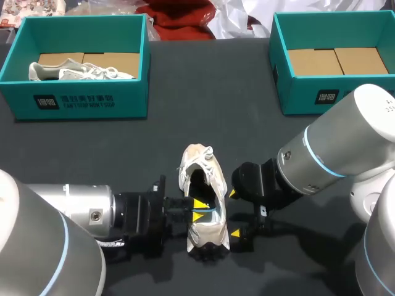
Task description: Take the shoe out of the shoebox, open the shoe tongue, remove and reinsert the insole, then place the shoe into the shoebox
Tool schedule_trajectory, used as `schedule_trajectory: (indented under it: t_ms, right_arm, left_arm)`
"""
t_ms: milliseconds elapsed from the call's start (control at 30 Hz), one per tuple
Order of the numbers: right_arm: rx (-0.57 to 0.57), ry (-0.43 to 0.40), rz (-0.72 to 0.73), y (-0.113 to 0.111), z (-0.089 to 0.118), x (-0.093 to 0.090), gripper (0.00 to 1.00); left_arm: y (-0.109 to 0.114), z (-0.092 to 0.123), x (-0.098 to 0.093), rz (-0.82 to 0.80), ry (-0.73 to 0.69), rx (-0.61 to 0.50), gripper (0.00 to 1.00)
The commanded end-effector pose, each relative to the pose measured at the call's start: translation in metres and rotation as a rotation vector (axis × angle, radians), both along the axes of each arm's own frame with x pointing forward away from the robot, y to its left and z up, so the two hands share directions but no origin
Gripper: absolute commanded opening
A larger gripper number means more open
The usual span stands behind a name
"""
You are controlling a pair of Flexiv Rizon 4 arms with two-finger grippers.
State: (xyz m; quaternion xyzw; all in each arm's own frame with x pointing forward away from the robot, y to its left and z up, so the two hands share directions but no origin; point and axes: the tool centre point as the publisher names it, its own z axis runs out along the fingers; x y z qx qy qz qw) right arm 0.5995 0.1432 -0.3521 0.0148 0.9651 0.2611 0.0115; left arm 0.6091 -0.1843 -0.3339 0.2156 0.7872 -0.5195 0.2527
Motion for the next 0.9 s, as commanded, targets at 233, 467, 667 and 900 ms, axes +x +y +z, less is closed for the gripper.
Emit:
schedule_trajectory:
  t_ms: [233, 467, 667, 900]
  right_arm:
    - [0.001, -0.002, -0.002, -0.001, 0.0, -0.002, 1.0]
    - [0.001, -0.002, -0.002, -0.001, 0.0, -0.002, 1.0]
    - [0.001, -0.002, -0.002, -0.001, 0.0, -0.002, 1.0]
    - [0.001, -0.002, -0.002, -0.001, 0.0, -0.002, 1.0]
  left_arm:
    - [-0.022, -0.013, 0.017, 0.04, 0.03, 0.044, 0.0]
    - [-0.016, 0.003, 0.006, 0.012, 0.094, 0.014, 0.29]
    - [-0.008, 0.017, -0.006, -0.007, 0.12, 0.007, 0.33]
    - [-0.003, 0.023, -0.013, -0.015, 0.118, 0.027, 0.34]
